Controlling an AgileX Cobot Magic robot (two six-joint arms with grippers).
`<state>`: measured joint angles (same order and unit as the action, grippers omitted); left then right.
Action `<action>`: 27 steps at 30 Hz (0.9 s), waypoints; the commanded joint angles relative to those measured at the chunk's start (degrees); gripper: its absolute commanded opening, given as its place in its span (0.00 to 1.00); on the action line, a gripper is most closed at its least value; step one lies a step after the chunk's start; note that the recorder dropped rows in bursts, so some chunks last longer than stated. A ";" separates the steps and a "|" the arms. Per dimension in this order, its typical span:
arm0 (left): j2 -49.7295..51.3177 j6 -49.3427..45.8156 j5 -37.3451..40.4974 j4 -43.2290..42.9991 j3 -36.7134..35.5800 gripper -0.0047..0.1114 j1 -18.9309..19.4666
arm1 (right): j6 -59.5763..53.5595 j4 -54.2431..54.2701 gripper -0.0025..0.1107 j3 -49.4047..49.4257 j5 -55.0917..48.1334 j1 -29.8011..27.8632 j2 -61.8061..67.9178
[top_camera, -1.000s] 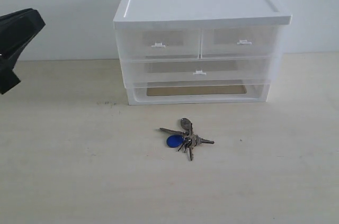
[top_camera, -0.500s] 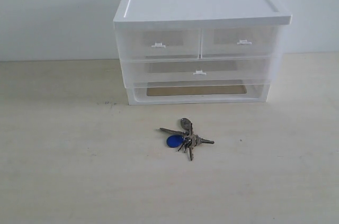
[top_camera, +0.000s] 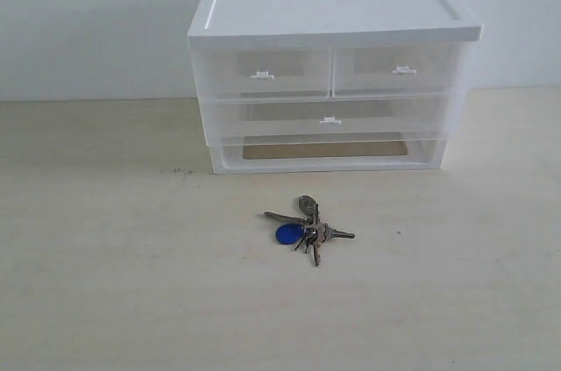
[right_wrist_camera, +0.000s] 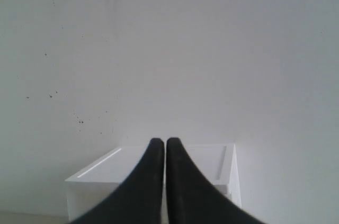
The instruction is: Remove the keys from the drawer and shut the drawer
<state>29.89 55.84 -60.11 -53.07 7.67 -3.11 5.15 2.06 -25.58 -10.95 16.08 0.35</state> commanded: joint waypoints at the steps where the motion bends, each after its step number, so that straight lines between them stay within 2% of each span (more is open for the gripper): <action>1: -0.37 4.72 0.30 -4.61 -0.33 0.08 0.17 | 0.49 0.17 0.02 0.26 -2.71 -0.14 -0.35; 8: -0.37 4.85 0.30 -6.32 -0.33 0.08 0.17 | 0.75 0.17 0.02 0.26 -7.65 -0.14 -0.35; 27: -0.37 4.85 0.18 -6.32 -0.33 0.08 0.17 | 0.75 0.32 0.02 0.26 -7.54 -0.14 -0.35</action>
<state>29.71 60.31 -60.11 -59.32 7.64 -3.11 6.03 2.20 -25.58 -18.74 16.08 0.35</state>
